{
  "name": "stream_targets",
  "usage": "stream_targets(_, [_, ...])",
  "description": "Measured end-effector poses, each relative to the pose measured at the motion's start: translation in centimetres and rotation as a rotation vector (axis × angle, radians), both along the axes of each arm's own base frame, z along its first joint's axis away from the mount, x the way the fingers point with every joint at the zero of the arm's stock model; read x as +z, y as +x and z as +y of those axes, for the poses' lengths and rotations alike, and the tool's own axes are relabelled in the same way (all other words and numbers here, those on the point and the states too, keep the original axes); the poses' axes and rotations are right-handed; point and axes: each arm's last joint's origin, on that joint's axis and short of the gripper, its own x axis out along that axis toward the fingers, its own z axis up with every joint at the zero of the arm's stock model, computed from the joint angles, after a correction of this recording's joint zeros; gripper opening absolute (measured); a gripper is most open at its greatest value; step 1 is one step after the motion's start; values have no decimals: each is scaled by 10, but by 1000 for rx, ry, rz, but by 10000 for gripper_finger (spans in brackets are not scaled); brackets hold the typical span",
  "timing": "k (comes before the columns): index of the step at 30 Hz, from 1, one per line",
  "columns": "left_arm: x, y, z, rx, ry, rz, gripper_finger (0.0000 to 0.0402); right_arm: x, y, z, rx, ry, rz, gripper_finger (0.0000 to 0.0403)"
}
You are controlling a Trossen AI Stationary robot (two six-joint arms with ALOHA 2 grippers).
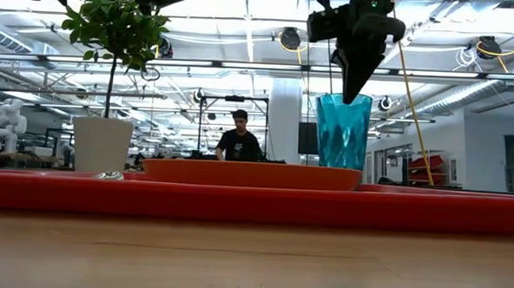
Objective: Pick and place plate/cup/fork/spoon on tray
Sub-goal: Adjust the blue cup on the red tray
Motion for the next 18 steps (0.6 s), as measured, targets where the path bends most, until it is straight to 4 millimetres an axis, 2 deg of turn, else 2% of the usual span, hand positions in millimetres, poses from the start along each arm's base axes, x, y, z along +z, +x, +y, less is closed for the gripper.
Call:
stream_targets(12, [0, 0, 0, 1, 2, 5, 159, 1, -6, -5, -49, 6, 36, 1])
stream_targets(18, [0, 0, 0, 1, 2, 5, 159, 9, -12, -5, -58, 7, 9, 0])
